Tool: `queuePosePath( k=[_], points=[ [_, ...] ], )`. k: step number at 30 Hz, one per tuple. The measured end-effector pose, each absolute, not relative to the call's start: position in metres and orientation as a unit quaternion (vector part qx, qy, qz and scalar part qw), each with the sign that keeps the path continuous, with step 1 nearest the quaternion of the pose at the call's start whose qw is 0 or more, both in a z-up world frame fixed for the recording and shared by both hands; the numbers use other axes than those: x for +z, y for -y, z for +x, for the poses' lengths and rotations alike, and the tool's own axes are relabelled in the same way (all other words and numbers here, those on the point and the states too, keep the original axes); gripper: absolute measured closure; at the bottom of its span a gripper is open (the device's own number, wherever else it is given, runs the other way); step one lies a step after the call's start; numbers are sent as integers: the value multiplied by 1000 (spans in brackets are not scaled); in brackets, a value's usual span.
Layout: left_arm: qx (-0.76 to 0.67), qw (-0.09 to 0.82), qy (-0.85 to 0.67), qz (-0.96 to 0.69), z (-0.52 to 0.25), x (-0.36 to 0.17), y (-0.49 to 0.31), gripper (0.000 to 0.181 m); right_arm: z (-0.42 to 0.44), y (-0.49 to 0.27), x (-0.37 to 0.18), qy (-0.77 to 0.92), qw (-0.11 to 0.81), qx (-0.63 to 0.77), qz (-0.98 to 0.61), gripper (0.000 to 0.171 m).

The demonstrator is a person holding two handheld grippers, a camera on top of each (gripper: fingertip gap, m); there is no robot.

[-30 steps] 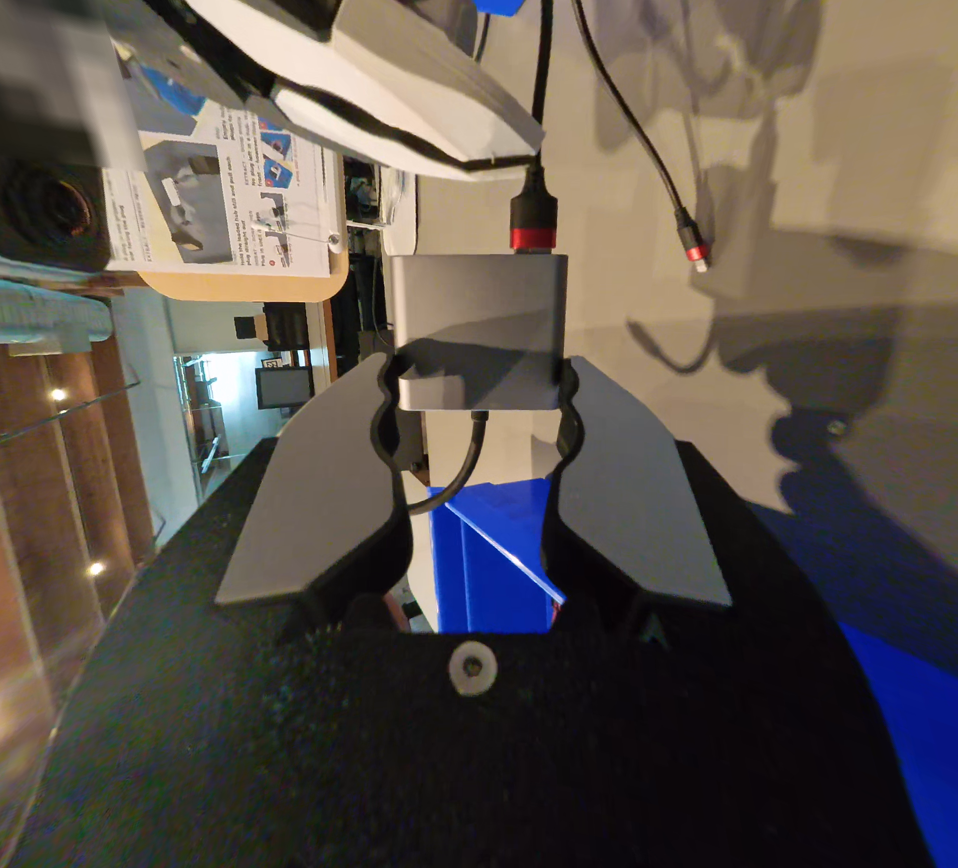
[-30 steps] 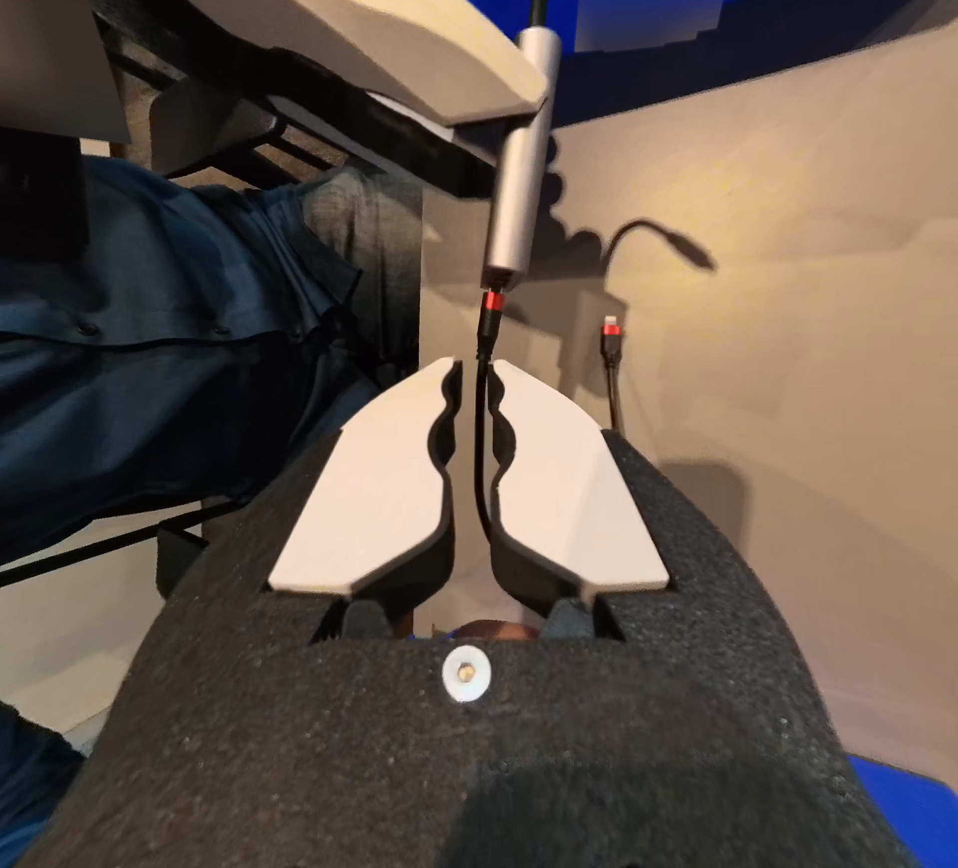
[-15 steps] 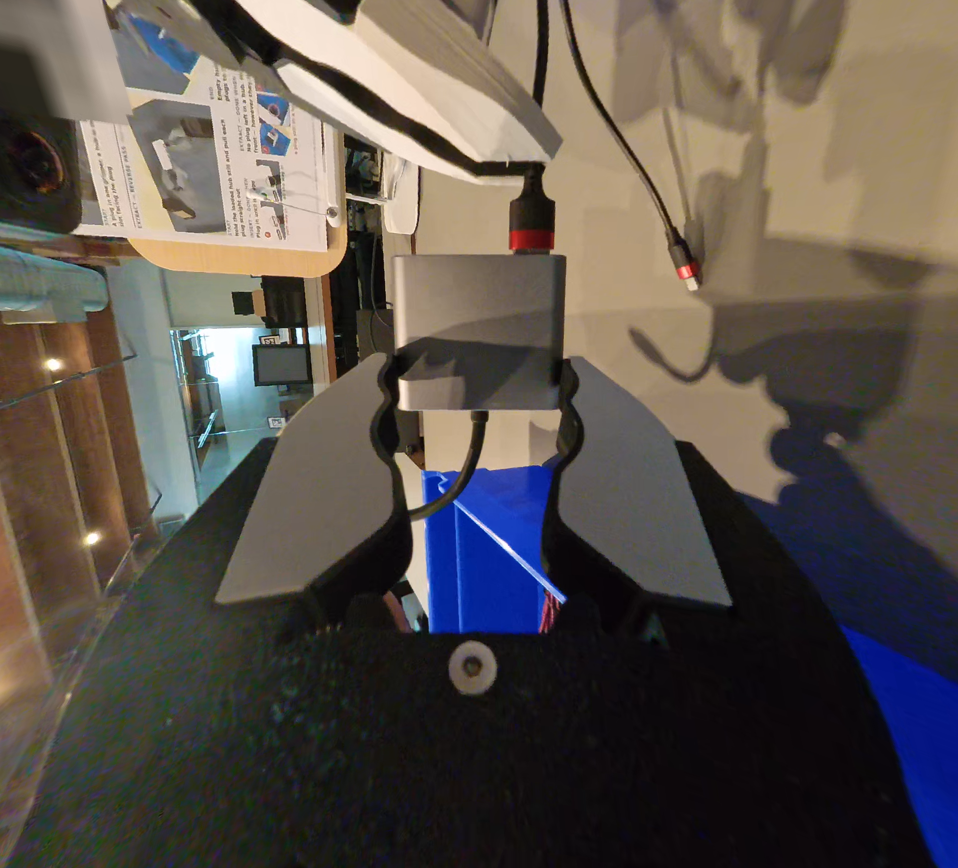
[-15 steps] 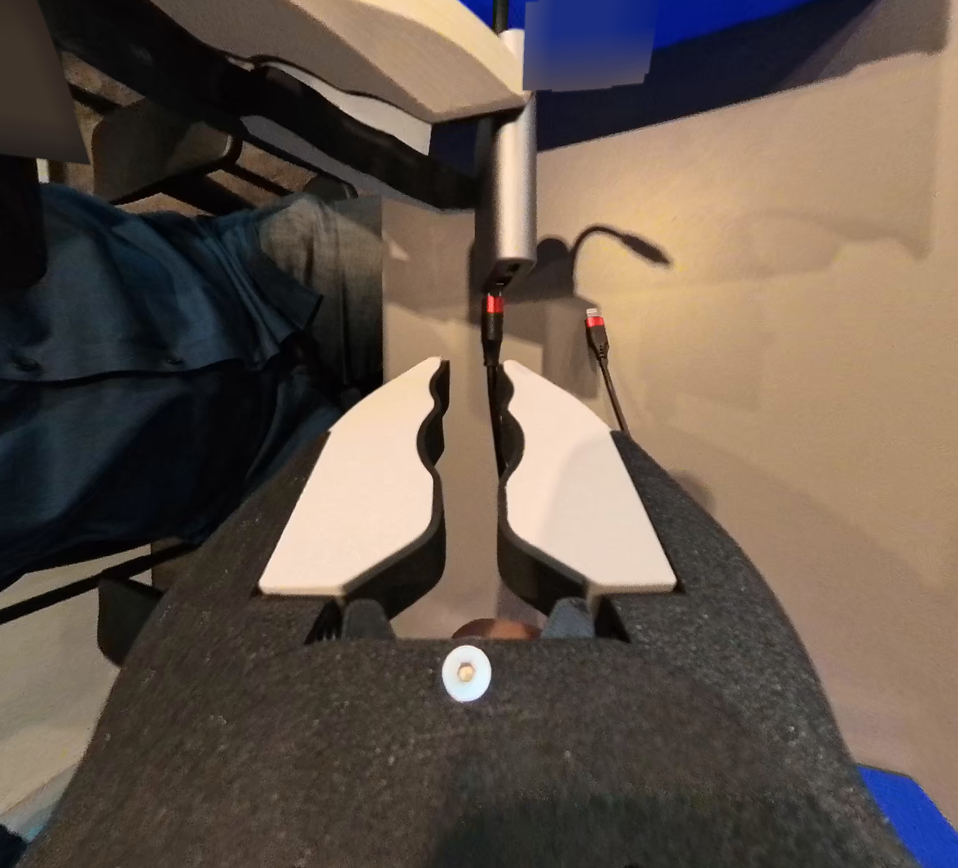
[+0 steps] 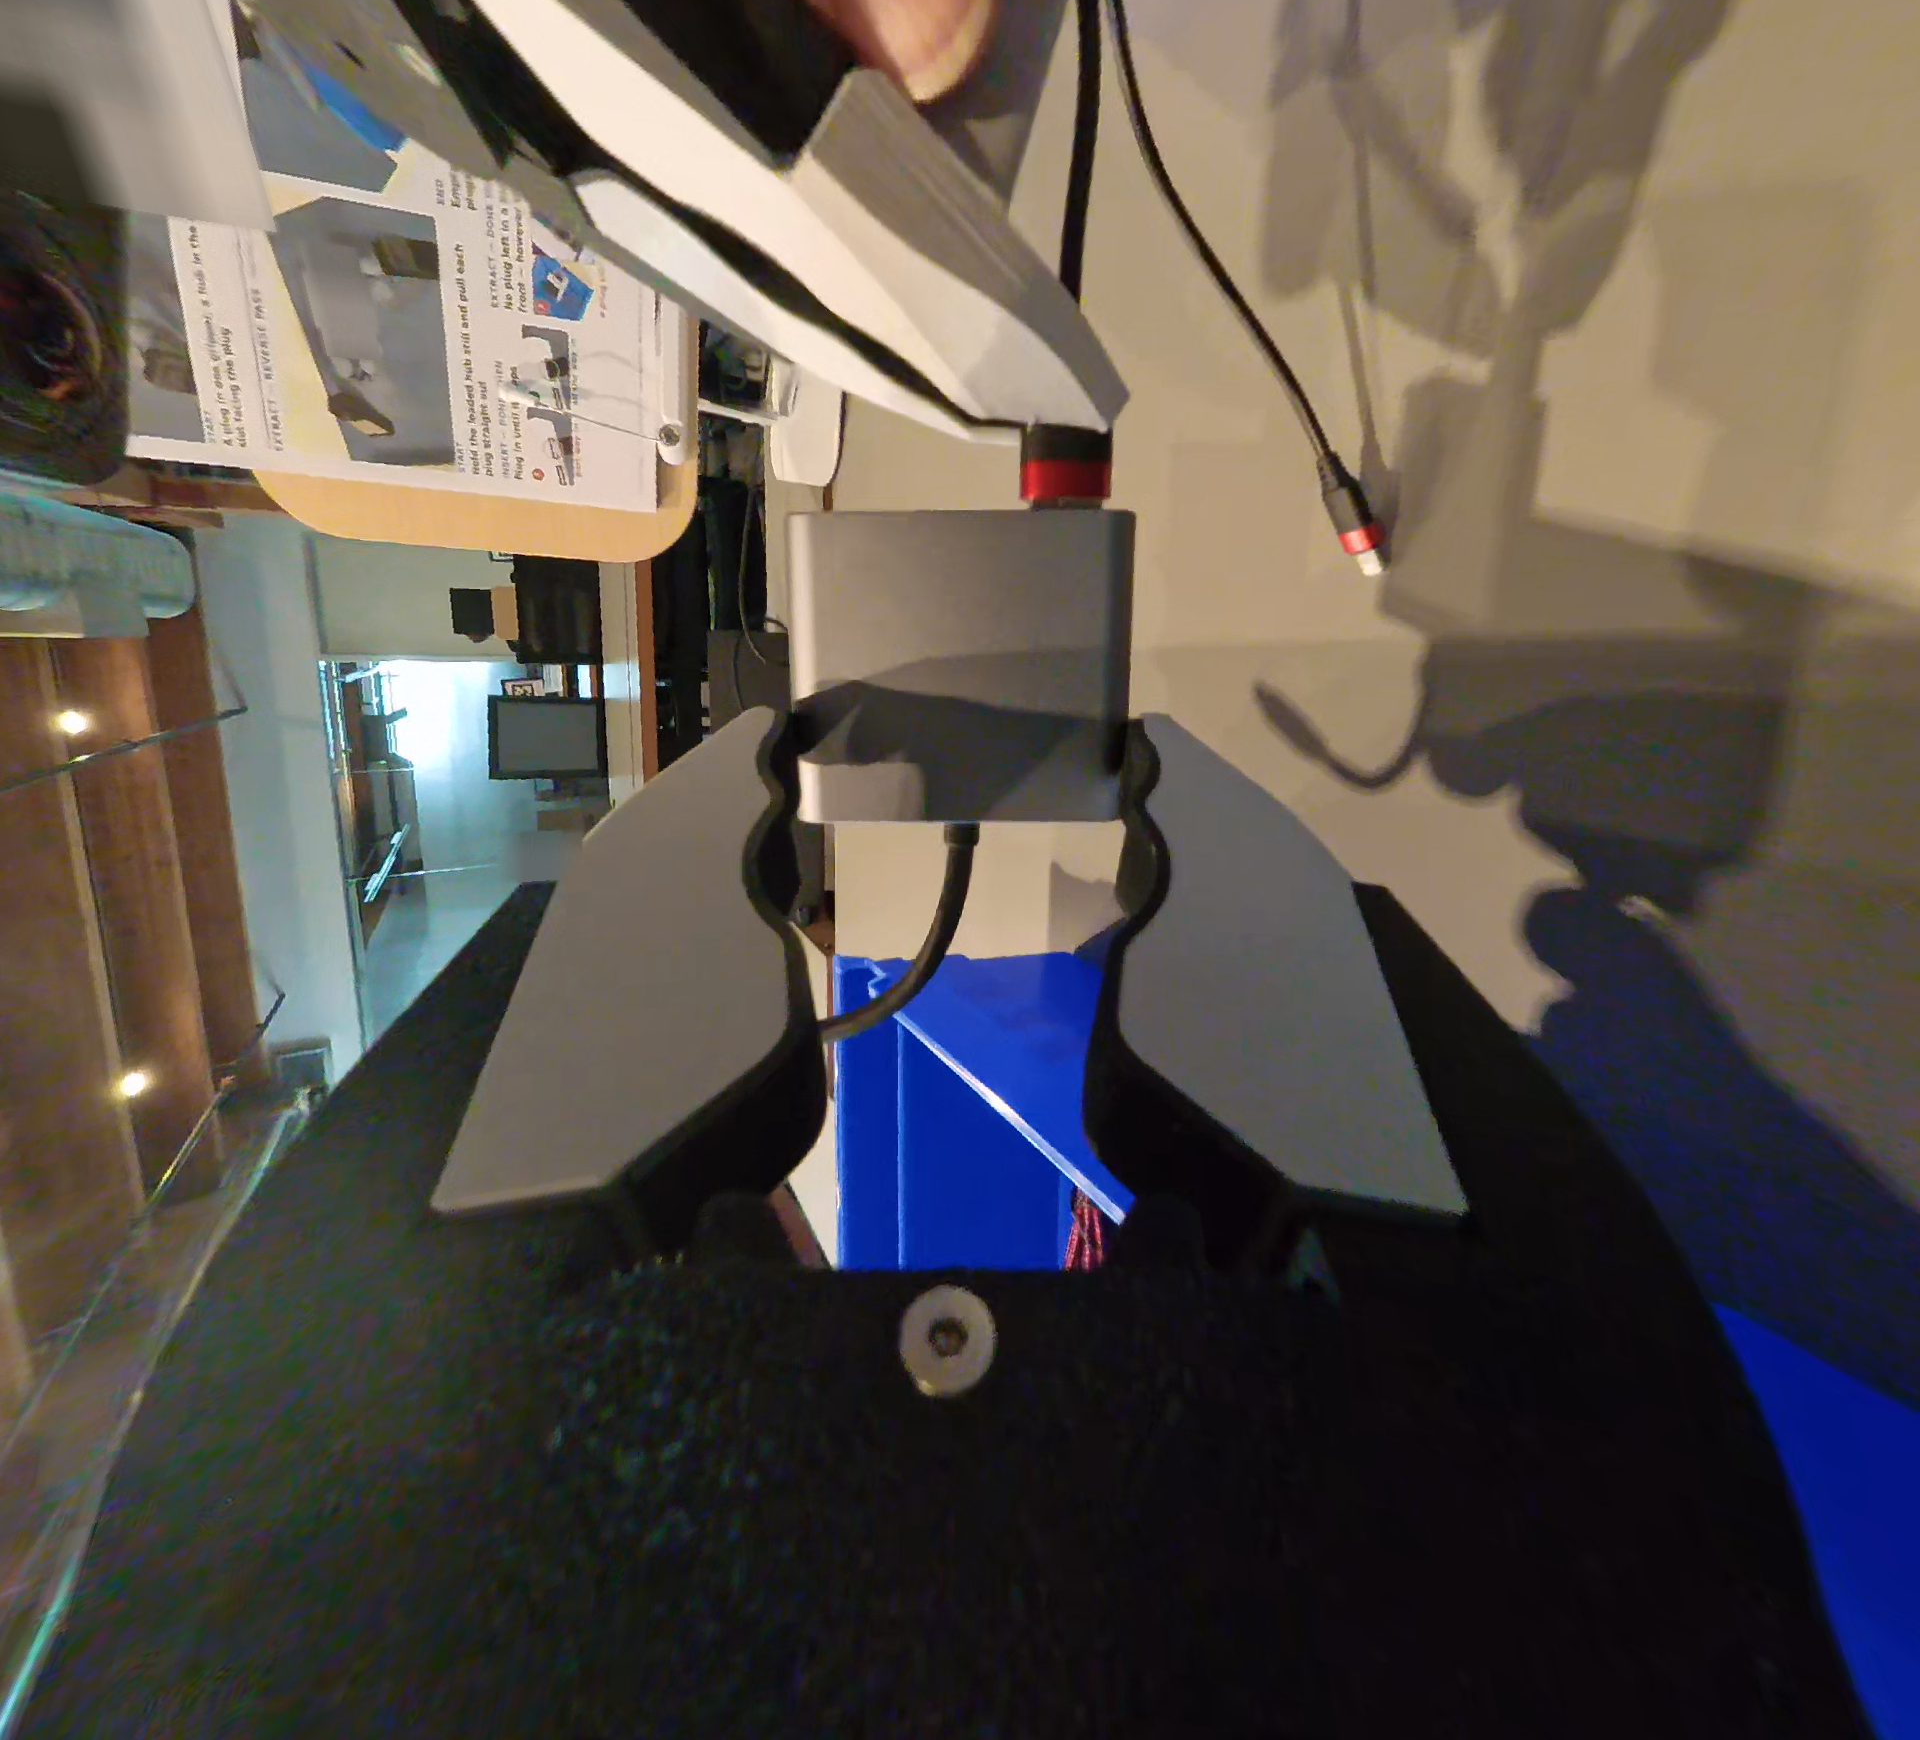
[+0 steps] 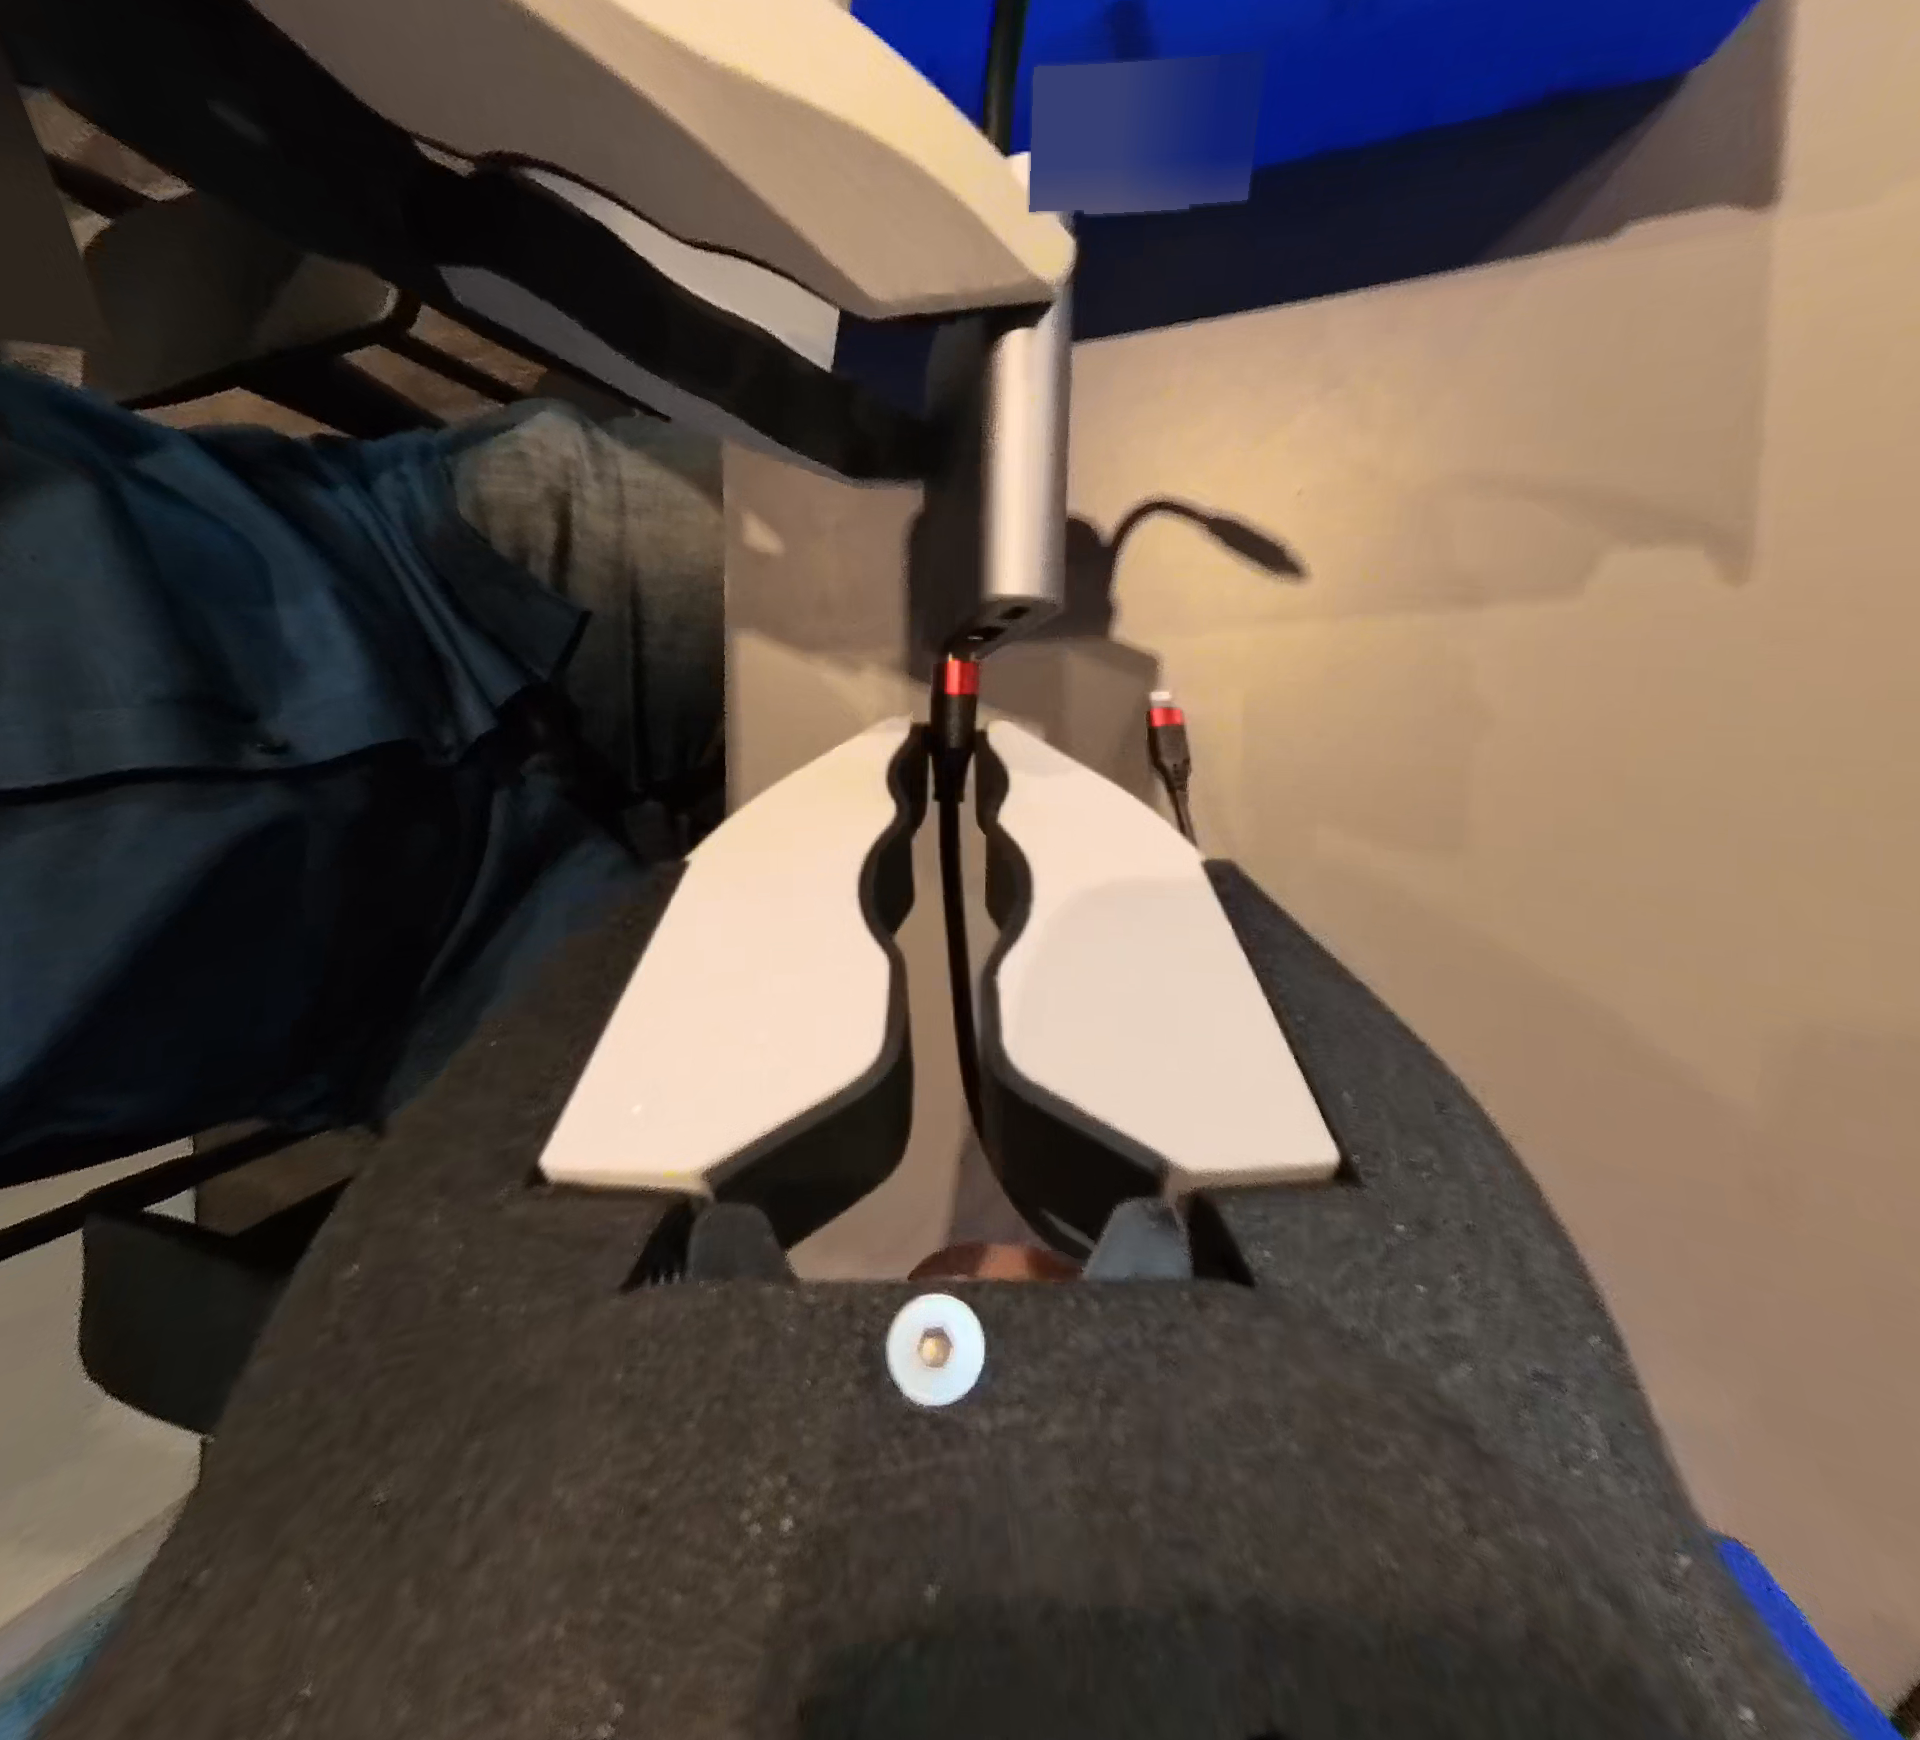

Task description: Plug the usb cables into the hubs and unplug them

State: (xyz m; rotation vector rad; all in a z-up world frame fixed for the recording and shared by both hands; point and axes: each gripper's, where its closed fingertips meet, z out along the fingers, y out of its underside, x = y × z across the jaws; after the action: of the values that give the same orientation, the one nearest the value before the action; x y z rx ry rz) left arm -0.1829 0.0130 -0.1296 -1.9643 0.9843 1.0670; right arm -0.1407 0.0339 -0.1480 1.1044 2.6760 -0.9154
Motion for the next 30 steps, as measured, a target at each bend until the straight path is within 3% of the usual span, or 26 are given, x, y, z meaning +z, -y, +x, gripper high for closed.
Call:
queuePosePath(
  k=[30],
  points=[
    [395, 331, -387, -765, -169, -136, -23, 123, -124, -39, -155, -867, 85, -280, 403, 165]
  ],
)
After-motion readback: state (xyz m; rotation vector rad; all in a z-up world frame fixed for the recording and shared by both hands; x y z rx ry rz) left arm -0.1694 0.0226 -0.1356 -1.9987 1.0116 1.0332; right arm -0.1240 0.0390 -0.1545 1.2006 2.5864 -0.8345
